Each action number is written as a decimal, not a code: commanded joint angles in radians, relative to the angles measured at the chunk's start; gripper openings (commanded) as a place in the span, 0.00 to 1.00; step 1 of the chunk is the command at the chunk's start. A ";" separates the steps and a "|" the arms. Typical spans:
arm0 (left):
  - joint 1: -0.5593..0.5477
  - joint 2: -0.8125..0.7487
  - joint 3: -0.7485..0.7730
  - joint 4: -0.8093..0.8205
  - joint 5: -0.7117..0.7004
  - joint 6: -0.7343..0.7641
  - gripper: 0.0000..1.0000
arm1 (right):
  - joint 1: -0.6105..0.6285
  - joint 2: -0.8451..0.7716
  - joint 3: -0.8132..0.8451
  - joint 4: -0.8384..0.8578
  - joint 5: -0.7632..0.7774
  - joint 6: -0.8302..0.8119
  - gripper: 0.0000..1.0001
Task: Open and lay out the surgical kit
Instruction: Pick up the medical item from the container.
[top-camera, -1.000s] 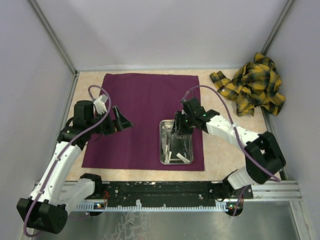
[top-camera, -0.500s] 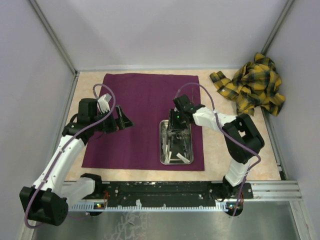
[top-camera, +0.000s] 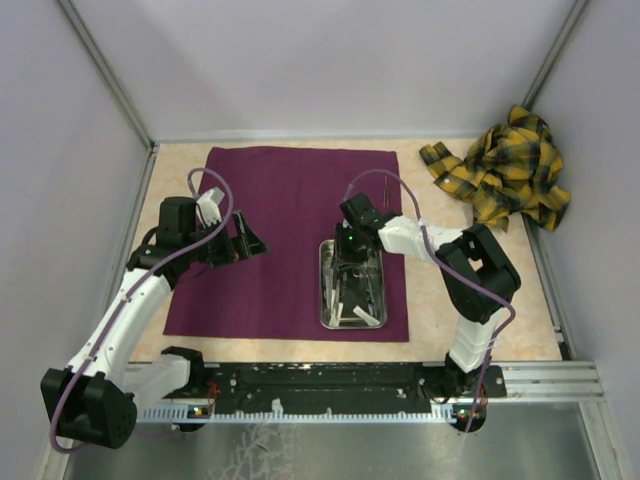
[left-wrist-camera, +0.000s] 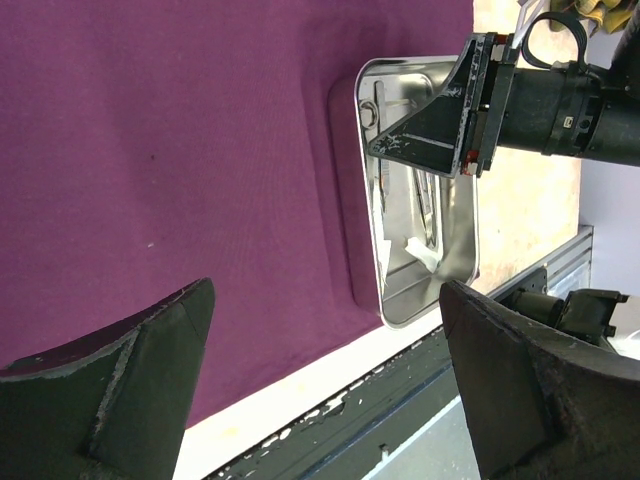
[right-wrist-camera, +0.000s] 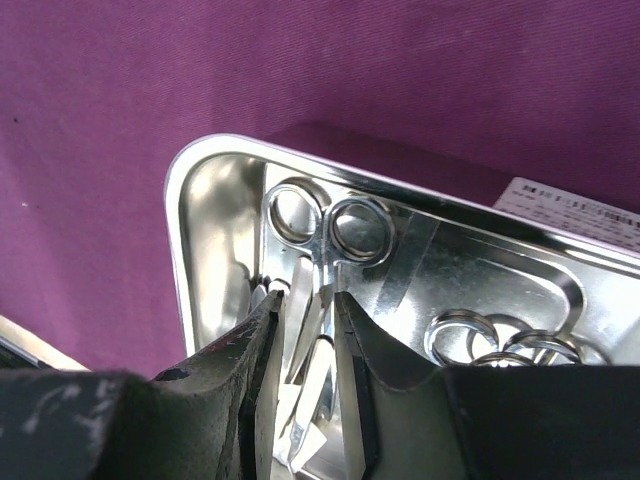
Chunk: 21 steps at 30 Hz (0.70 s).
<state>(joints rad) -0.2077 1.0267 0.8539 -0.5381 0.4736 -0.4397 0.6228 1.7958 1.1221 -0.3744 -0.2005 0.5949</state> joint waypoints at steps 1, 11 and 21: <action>-0.002 0.001 -0.012 0.029 0.021 0.014 1.00 | 0.026 0.002 0.038 0.025 0.026 -0.004 0.27; -0.002 -0.013 -0.017 0.018 0.020 0.018 0.99 | 0.036 0.007 0.038 -0.004 0.053 0.004 0.23; -0.002 -0.025 -0.023 0.015 0.020 0.018 1.00 | 0.052 0.012 0.031 -0.005 0.053 0.010 0.19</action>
<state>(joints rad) -0.2077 1.0237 0.8421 -0.5385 0.4801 -0.4393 0.6544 1.7969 1.1221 -0.3889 -0.1566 0.5991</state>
